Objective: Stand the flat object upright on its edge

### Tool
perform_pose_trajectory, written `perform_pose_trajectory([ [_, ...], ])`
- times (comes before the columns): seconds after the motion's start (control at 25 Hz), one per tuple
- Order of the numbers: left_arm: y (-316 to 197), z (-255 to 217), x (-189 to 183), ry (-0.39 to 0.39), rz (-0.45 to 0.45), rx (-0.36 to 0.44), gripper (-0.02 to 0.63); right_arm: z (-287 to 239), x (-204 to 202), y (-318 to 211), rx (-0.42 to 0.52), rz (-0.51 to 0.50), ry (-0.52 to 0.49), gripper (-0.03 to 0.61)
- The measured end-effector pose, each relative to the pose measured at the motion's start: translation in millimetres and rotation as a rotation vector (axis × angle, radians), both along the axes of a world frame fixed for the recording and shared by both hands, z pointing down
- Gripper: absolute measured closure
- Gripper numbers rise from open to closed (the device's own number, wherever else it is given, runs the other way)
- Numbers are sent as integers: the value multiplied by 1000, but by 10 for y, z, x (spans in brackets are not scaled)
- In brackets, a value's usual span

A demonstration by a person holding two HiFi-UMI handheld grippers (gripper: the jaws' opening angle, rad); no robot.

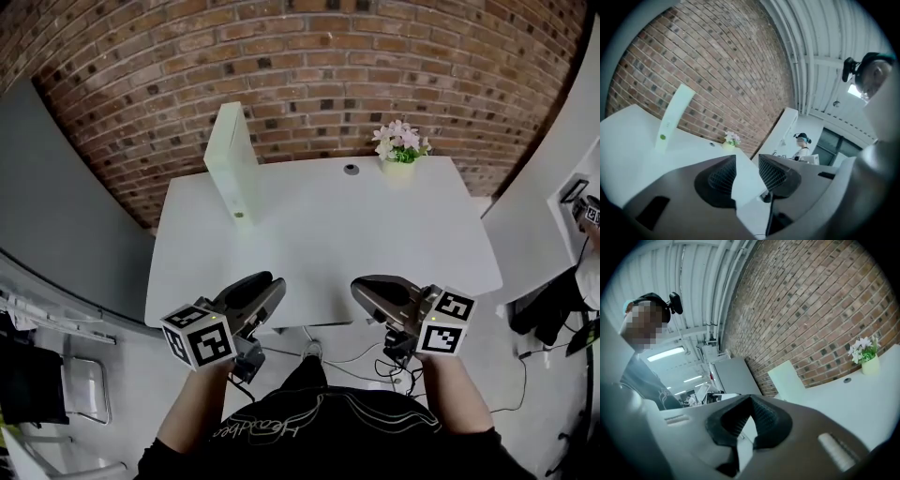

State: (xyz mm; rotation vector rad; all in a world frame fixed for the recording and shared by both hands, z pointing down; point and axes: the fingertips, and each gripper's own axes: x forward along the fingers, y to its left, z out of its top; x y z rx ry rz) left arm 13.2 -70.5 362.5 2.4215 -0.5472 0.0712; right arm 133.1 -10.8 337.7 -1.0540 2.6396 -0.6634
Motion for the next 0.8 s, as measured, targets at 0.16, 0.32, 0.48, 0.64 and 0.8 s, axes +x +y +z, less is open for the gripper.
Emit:
perform_pose_trajectory([
  [0.16, 557, -251, 71, 91, 98, 48, 611, -183, -155, 390, 29, -50, -101, 574],
  [0.32, 1029, -414, 117, 97, 169, 132, 611, -213, -311, 730, 49, -83, -77, 574],
  [0.48, 1381, -468, 113, 44, 181, 239, 611, -265, -399, 1027, 62, -94, -76, 574],
  [0.64, 1624, -563, 133, 61, 188, 268, 611, -314, -413, 1244, 96, -90, -53, 574],
  [0.8, 1828, -612, 203, 29, 200, 329, 611, -347, -434, 1383, 119, -79, -20, 574],
])
